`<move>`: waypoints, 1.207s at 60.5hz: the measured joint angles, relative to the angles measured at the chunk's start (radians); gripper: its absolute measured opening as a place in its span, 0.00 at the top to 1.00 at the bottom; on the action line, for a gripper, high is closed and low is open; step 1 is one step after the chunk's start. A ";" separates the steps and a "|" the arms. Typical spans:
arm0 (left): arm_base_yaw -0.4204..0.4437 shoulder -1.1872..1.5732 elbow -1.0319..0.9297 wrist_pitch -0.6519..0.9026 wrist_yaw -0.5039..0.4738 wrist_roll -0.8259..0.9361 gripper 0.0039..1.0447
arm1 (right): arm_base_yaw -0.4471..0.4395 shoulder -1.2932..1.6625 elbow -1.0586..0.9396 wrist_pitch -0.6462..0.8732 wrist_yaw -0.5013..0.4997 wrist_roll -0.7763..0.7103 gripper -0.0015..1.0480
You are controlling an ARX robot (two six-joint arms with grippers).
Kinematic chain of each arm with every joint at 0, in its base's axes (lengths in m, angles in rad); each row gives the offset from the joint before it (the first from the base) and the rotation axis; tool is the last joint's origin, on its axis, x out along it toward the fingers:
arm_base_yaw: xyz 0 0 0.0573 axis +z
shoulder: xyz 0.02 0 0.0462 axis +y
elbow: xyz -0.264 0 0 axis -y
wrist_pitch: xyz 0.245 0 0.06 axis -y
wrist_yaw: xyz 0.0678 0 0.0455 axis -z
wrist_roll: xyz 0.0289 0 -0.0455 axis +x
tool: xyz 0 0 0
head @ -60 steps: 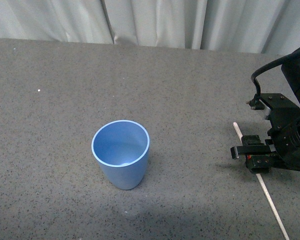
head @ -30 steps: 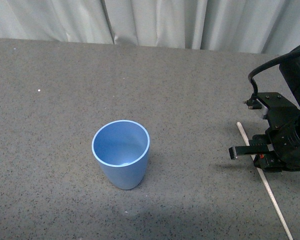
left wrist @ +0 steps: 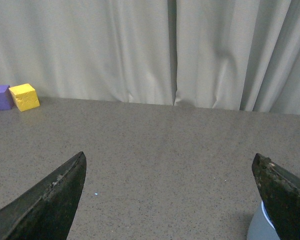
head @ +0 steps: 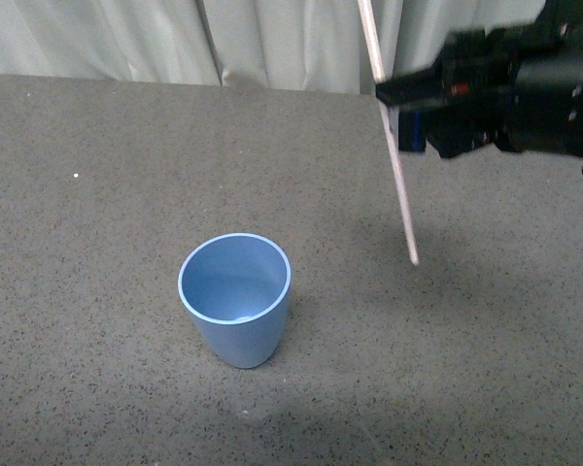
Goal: Transfer chopsticks to blue cup
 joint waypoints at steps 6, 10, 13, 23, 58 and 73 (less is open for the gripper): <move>0.000 0.000 0.000 0.000 0.000 0.000 0.06 | 0.031 -0.017 0.022 0.026 -0.058 0.029 0.99; 0.000 0.000 0.000 0.000 0.000 0.000 0.06 | 0.053 -0.018 0.040 0.026 -0.089 0.050 0.99; 0.000 0.000 0.000 0.000 0.000 0.000 0.06 | 0.067 -0.016 0.053 0.019 -0.108 0.055 0.99; 0.000 0.000 0.000 0.000 0.000 0.000 0.06 | 0.117 0.013 0.097 0.001 -0.165 0.063 0.99; 0.000 0.000 0.000 0.000 0.000 0.000 0.06 | 0.182 0.233 0.125 0.116 -0.151 0.021 0.99; 0.000 0.000 0.000 0.000 0.000 0.000 0.06 | 0.190 0.257 0.078 0.154 -0.138 -0.007 0.99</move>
